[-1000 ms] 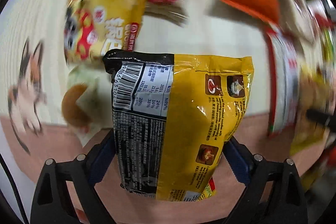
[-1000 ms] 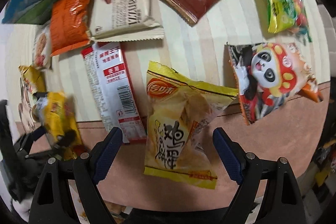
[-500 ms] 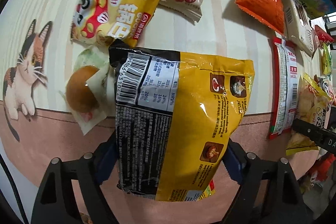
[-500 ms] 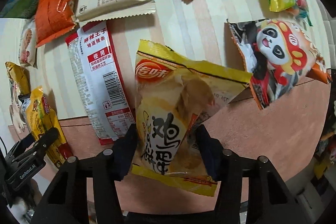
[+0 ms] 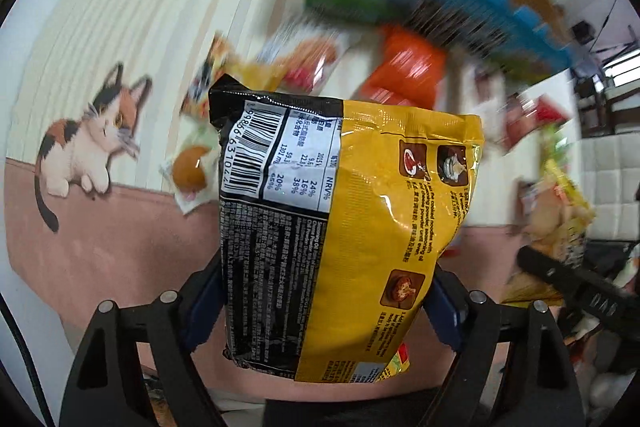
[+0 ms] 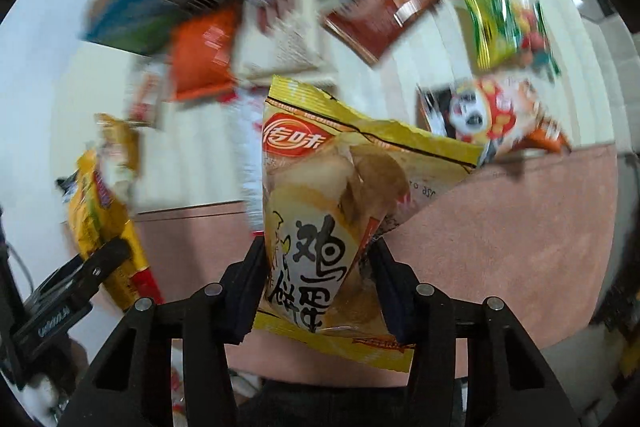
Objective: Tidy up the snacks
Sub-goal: 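Carry both bags into the cardboard box and open both tools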
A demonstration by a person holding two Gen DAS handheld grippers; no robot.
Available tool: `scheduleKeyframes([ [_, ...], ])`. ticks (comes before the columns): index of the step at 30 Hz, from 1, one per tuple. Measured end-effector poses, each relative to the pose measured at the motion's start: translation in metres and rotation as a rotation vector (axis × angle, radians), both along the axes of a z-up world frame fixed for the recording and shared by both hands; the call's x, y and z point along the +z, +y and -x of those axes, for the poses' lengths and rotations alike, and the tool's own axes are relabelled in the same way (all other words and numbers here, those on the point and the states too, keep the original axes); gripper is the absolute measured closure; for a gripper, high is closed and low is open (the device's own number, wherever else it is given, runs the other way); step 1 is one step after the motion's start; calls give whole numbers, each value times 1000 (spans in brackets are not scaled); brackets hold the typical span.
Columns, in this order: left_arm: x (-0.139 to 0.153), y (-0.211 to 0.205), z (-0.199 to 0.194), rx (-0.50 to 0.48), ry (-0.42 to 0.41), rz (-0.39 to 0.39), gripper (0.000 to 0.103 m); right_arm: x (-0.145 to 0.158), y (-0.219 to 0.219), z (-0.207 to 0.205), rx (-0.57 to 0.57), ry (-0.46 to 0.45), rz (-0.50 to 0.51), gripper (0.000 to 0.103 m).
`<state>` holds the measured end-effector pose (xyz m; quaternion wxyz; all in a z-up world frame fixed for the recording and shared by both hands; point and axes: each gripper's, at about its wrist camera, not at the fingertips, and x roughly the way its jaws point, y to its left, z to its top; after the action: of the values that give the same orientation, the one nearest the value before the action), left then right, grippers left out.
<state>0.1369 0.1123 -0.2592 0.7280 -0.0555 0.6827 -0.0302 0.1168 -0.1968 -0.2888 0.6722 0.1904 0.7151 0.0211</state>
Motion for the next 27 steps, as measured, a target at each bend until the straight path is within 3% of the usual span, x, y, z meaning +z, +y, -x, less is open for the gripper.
scheduleKeyframes([
  [3,42,-13,-25,2,-56,46,18,44,-6,-14,39,-74,-43,50],
  [6,61,-40,-66,-8,-88,79,18,93,-22,-44,60,-143,-89,50],
  [12,92,-70,-178,2,-134,103,18,131,-30,-148,118,-240,-104,50],
  [15,80,-77,-231,11,-113,86,18,121,-31,-205,137,-251,-68,50],
  [20,28,-87,-304,19,-20,65,18,75,-27,-293,169,-201,-54,50],
  [27,-40,-102,-353,11,84,47,18,13,-22,-348,235,-142,-15,50],
])
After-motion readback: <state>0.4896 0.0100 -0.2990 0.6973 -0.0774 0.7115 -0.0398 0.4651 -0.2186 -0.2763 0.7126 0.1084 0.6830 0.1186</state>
